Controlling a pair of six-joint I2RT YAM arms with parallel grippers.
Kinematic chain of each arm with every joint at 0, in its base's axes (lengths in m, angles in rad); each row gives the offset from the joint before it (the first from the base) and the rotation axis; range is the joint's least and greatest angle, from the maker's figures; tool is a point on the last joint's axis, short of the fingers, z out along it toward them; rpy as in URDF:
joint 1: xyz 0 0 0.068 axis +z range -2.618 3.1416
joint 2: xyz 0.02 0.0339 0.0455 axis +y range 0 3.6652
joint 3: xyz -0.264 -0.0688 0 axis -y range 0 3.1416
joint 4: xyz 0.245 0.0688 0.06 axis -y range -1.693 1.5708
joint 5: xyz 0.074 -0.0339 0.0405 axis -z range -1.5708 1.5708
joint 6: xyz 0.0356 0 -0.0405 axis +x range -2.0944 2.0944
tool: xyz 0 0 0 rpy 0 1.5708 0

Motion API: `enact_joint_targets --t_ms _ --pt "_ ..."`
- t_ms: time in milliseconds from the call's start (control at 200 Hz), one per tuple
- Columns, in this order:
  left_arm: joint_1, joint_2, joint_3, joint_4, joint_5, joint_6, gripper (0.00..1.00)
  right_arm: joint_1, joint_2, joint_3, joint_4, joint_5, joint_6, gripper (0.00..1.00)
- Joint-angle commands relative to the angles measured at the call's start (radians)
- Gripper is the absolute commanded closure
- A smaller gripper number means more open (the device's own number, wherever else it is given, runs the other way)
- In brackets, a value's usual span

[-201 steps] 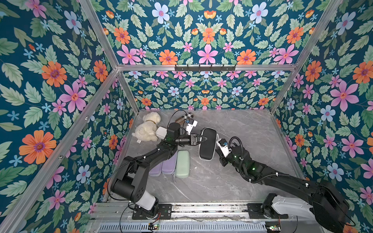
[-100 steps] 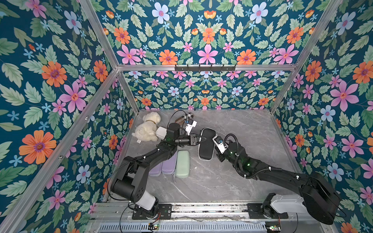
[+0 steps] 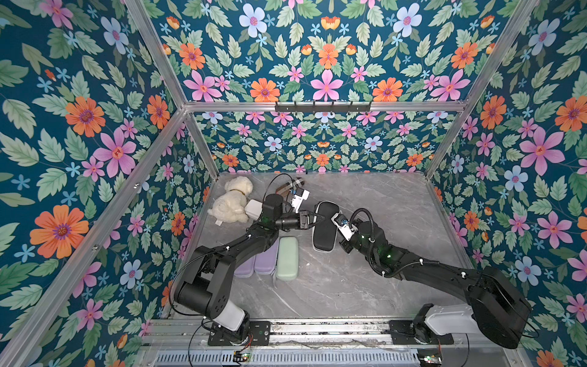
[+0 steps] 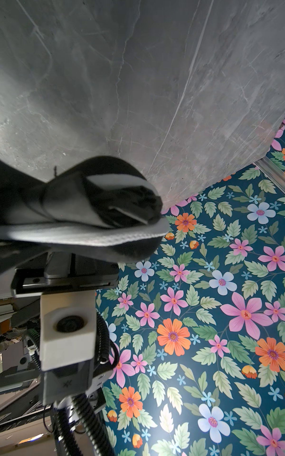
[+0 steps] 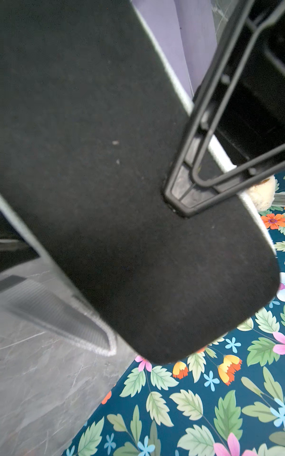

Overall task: Put umbrellas into zippered umbrella sleeves
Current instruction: Zip the zipper on the umbrella sleeve.

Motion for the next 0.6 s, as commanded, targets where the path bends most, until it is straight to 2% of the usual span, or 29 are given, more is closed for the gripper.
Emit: enact_joint_targets --t_ms 0,355,465,595 --pt "0.009 -0.001 0.016 0.037 0.032 -0.003 1.0 0.017 -0.019 -0.009 0.059 -0.072 -0.066 1.0" --pt "0.053 0.02 0.063 0.029 -0.008 -0.007 1.0 0.119 -0.072 -0.067 -0.092 -0.044 -0.084 1.0" --pt "0.067 0.022 0.058 0.019 -0.057 0.008 1.0 0.164 -0.086 -0.079 -0.125 -0.049 -0.022 1.0" --pt "0.068 0.02 0.04 0.049 -0.17 -0.006 1.0 0.21 -0.08 -0.089 -0.107 -0.048 0.103 1.0"
